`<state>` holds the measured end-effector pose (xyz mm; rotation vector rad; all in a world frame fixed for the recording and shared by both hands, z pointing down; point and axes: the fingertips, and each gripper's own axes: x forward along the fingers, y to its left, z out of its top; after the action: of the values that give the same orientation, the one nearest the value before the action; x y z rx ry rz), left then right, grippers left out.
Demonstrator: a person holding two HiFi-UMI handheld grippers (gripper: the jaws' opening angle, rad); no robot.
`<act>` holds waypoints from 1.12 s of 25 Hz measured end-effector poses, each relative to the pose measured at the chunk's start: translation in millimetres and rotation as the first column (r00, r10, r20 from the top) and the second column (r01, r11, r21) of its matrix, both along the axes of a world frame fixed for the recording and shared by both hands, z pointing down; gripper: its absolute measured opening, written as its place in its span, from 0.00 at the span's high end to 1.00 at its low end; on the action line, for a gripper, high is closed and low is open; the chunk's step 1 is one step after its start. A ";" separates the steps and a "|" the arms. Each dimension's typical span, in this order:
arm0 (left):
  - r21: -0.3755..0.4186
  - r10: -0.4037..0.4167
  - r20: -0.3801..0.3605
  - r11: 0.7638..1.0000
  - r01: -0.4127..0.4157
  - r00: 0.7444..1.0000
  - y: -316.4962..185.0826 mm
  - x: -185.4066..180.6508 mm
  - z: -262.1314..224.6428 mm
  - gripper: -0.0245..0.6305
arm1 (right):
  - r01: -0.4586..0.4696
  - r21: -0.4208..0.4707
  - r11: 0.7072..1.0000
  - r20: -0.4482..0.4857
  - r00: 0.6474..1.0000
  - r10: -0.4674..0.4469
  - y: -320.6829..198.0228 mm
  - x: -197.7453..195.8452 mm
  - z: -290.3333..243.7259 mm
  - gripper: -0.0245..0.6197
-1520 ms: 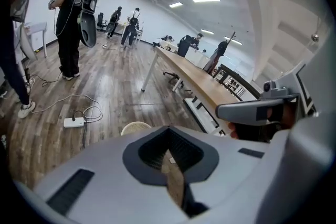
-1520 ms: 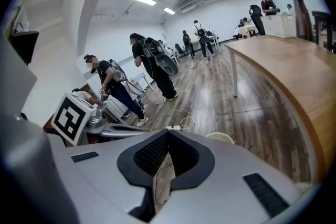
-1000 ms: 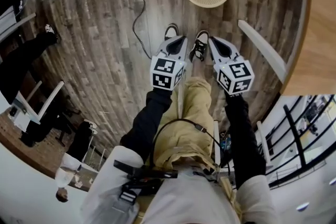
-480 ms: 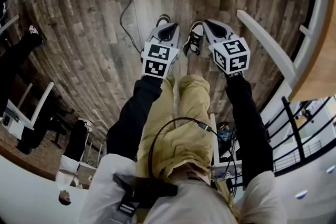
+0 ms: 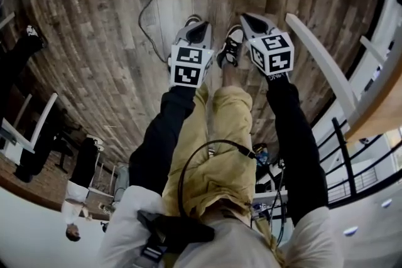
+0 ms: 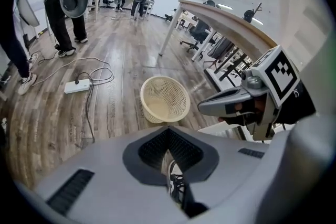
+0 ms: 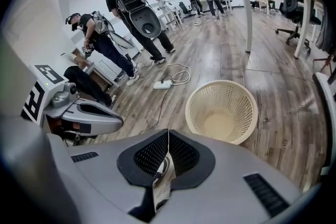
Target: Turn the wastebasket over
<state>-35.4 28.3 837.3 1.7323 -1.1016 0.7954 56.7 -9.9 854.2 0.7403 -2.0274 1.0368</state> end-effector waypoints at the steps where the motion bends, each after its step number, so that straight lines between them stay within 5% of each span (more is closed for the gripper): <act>1: -0.004 -0.007 -0.002 1.000 0.007 1.000 -2.4 0.0 5.7 0.96 | 0.006 -0.002 1.000 -0.006 1.000 -0.006 -1.2 -0.7 7.5 0.93; 10: -0.026 -0.030 -0.030 0.999 0.029 0.999 -25.3 3.3 45.6 0.96 | 0.141 0.016 0.990 -0.124 0.983 -0.138 -25.5 10.0 86.1 0.93; 15: -0.059 -0.028 -0.022 0.998 0.027 0.999 -17.0 -4.9 62.3 0.96 | 0.291 0.035 0.956 -0.186 0.942 -0.280 -31.4 7.5 117.6 0.91; 19: -0.084 -0.019 -0.017 0.996 0.018 1.000 -13.0 -9.9 72.6 0.96 | 0.398 0.028 0.917 -0.222 0.897 -0.382 -33.8 6.3 137.3 0.78; 23: -0.094 -0.019 -0.018 0.995 0.018 1.000 -12.7 -13.9 77.3 0.96 | 0.536 0.011 0.844 -0.281 0.812 -0.512 -29.4 5.3 159.9 0.73; 28: -0.094 -0.022 -0.030 0.995 0.019 0.999 -13.3 -14.5 80.3 0.96 | 0.717 -0.035 0.697 -0.341 0.647 -0.682 -21.8 3.4 181.2 0.73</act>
<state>-50.0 15.0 917.6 1.6473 -1.0434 0.7934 60.1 -31.7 1035.4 0.0977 -1.8189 0.3147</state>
